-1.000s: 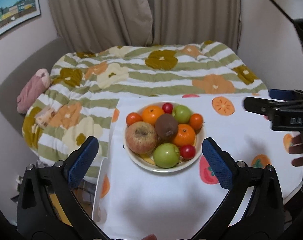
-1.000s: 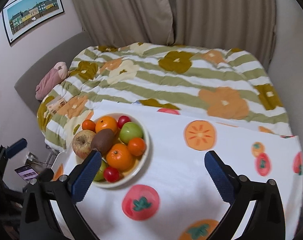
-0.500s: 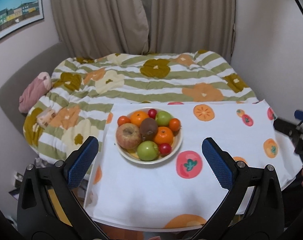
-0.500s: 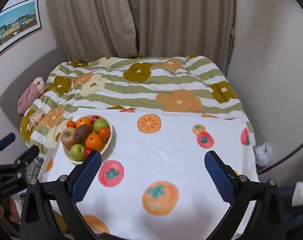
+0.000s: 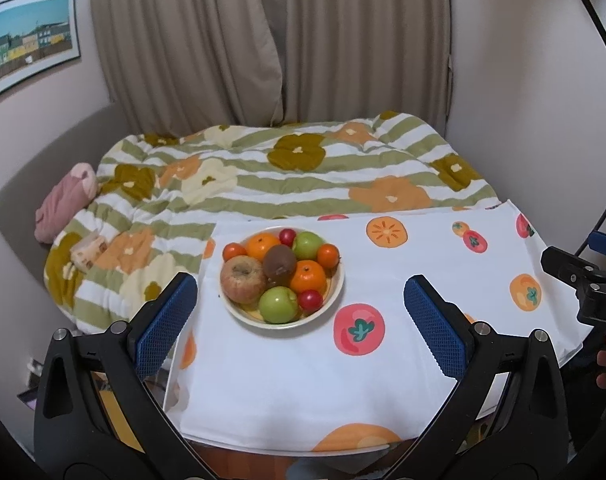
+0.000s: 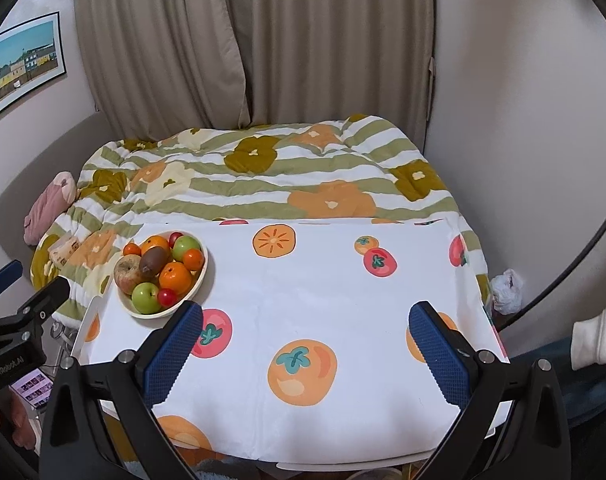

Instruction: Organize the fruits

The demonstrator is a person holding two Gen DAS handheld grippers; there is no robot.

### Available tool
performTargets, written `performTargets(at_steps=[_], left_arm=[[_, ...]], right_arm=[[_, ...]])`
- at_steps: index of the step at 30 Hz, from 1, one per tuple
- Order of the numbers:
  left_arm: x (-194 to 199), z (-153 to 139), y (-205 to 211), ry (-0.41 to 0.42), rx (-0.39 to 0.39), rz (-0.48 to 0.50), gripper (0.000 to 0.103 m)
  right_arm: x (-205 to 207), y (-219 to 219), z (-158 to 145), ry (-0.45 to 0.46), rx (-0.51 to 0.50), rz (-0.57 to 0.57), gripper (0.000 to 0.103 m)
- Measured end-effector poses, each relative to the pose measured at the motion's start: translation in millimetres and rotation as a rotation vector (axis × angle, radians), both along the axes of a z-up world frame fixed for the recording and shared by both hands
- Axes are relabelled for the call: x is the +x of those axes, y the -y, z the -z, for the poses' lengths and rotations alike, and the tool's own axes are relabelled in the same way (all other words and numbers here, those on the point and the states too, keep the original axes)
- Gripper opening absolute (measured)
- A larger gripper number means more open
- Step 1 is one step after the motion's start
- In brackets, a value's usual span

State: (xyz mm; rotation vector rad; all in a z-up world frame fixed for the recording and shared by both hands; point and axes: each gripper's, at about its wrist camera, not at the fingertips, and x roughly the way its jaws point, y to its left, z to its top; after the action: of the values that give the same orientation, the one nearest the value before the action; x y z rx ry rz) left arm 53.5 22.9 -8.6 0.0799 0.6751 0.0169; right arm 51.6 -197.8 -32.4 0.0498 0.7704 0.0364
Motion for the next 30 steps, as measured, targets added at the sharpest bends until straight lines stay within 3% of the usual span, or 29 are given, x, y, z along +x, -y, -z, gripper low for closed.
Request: performTargets(at_steps=[30], left_arm=[[-2,-6,2,0.019,0.013,-0.01,0.103]], right_arm=[[1,14,-8,0.025,0.003,0.024,0.103]])
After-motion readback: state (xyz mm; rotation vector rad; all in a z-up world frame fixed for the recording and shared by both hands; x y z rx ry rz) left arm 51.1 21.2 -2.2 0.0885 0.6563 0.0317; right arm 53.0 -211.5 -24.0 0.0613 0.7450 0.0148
